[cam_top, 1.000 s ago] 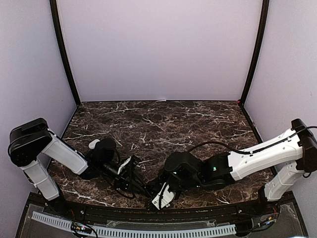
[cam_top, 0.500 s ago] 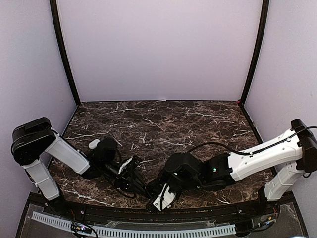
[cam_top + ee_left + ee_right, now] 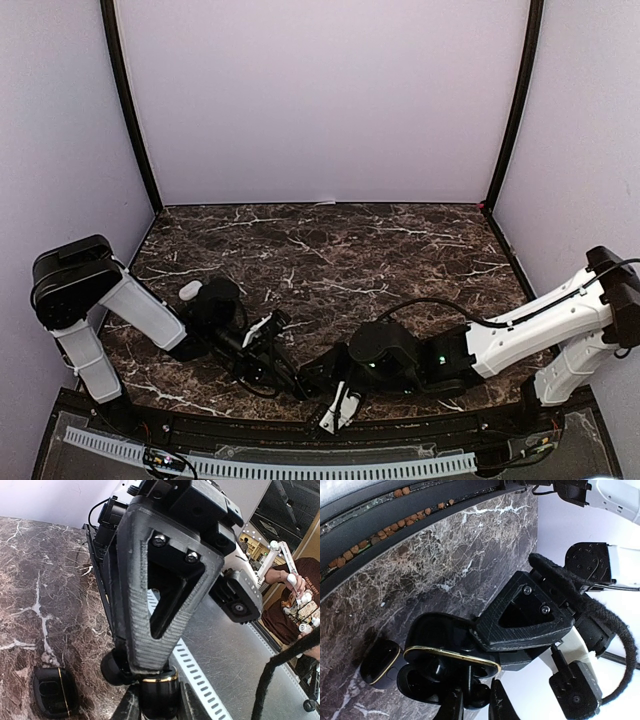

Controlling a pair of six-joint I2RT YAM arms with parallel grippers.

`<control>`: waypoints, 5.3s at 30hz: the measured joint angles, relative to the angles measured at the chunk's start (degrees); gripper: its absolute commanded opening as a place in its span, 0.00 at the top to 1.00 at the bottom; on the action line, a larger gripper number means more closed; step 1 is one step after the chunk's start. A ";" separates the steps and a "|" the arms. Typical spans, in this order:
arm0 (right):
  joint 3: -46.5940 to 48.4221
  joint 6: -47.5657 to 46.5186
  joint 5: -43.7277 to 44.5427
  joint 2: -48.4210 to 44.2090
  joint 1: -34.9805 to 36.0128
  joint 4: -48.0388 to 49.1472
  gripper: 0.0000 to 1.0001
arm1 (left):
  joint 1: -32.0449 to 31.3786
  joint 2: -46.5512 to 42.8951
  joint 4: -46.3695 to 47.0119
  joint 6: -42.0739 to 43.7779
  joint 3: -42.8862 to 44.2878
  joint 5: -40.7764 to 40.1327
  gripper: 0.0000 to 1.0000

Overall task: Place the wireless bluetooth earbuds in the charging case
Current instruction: Insert the right earbud into the right side groove of the charging case, then pick up the left earbud from the center of the board.

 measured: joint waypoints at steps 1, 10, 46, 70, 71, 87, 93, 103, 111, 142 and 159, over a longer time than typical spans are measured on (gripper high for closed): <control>-0.74 -0.92 0.42 -0.15 0.13 1.33 0.88 | 0.00 0.15 0.20 -0.46 0.13 0.20 0.86; 0.31 0.63 1.44 -0.46 0.37 -1.09 0.97 | 0.04 0.48 -2.12 2.01 1.44 0.46 0.86; -8.02 27.67 -5.38 -15.45 -5.09 -4.76 0.97 | 0.57 -4.72 -9.44 14.69 2.10 -13.60 0.86; -19.26 73.61 -3.13 -4.98 -11.39 11.28 0.95 | 9.75 -19.78 8.90 5.01 -13.40 -39.39 0.86; -18.80 74.14 -3.04 -4.17 -11.43 10.73 0.95 | 9.75 -19.78 9.01 5.01 -13.40 -39.41 0.86; -10.99 82.44 -0.96 7.32 -14.62 6.12 0.79 | 9.75 -19.78 9.01 4.98 -13.40 -39.26 0.86; -10.88 84.15 -0.92 7.52 -14.71 7.13 0.66 | 9.75 -19.78 9.01 4.96 -13.40 -39.10 0.86; -18.10 84.19 -3.61 2.93 -15.98 13.62 0.57 | 9.75 -19.76 8.98 4.96 -13.40 -38.80 0.86; -33.24 86.23 -5.60 -2.75 -16.96 36.54 0.38 | 9.75 -19.78 9.03 4.96 -13.40 -38.53 0.86; -30.82 89.37 -4.57 14.40 -17.31 51.21 0.56 | 9.75 -19.85 9.51 4.98 -13.66 -37.79 0.86; -27.41 87.89 -6.43 18.10 -17.33 52.72 0.73 | 9.75 -19.85 9.66 4.98 -13.66 -37.55 0.86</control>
